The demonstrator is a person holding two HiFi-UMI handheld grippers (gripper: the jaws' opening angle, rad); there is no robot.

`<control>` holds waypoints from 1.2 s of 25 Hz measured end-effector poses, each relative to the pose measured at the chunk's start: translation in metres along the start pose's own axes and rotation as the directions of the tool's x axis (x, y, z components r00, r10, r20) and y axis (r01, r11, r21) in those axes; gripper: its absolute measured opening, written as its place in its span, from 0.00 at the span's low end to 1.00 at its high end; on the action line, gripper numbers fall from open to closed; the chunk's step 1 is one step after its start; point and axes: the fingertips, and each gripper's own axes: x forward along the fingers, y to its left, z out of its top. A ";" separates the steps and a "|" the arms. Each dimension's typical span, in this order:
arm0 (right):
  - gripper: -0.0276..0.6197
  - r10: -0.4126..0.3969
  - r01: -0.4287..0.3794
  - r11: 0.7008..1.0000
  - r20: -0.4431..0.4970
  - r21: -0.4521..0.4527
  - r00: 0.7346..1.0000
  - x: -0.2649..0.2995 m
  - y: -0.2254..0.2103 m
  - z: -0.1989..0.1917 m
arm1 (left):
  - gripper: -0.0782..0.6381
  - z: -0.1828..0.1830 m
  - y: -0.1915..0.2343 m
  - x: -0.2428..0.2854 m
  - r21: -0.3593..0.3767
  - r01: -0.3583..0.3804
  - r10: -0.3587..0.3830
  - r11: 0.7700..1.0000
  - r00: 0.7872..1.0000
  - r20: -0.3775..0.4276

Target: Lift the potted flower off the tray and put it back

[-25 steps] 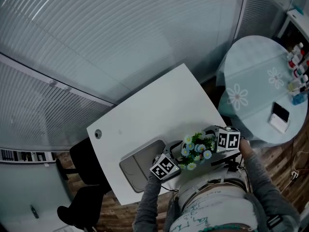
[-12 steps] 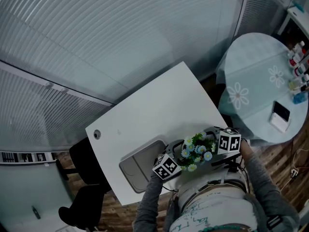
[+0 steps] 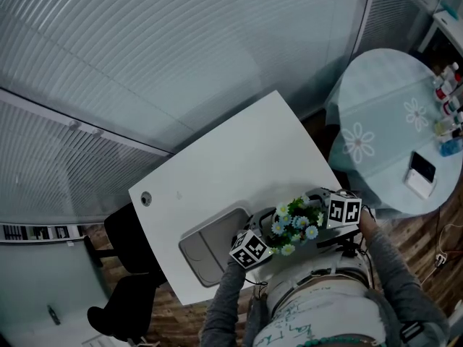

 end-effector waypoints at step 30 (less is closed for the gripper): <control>0.60 0.022 -0.025 0.999 -0.083 -0.034 0.996 -0.024 0.011 0.034 | 0.71 0.033 -0.006 -0.030 -0.004 -0.051 0.051 0.999 0.997 0.052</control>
